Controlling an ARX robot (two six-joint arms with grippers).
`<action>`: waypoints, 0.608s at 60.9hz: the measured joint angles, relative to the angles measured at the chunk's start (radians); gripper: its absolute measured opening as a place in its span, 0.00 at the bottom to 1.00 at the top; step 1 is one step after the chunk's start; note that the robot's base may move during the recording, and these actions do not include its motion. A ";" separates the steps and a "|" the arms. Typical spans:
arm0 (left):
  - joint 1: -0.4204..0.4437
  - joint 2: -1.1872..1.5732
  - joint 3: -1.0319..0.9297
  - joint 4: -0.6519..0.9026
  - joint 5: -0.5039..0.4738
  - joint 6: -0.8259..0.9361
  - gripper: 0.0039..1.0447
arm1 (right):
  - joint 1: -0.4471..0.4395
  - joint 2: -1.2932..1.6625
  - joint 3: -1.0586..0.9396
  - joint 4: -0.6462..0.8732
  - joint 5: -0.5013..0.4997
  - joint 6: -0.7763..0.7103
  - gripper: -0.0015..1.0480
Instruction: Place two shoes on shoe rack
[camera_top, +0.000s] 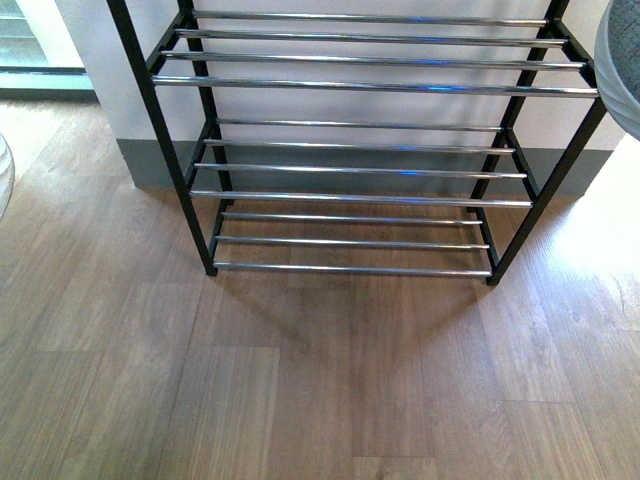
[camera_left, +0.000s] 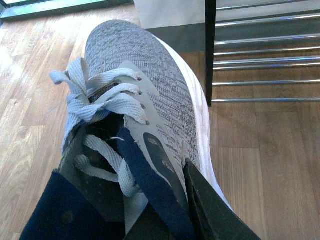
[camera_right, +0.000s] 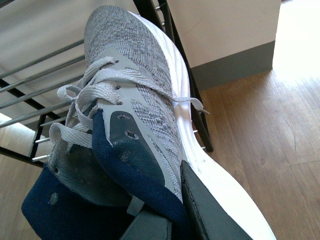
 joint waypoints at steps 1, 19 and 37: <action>0.000 0.000 0.000 0.000 0.000 0.000 0.01 | 0.000 0.000 0.000 0.000 0.000 0.000 0.01; 0.000 0.000 -0.001 0.000 0.000 0.000 0.01 | 0.000 0.000 0.000 0.000 -0.002 0.000 0.01; 0.000 0.000 -0.002 0.000 0.000 0.001 0.01 | 0.000 0.000 0.000 0.000 -0.002 0.000 0.01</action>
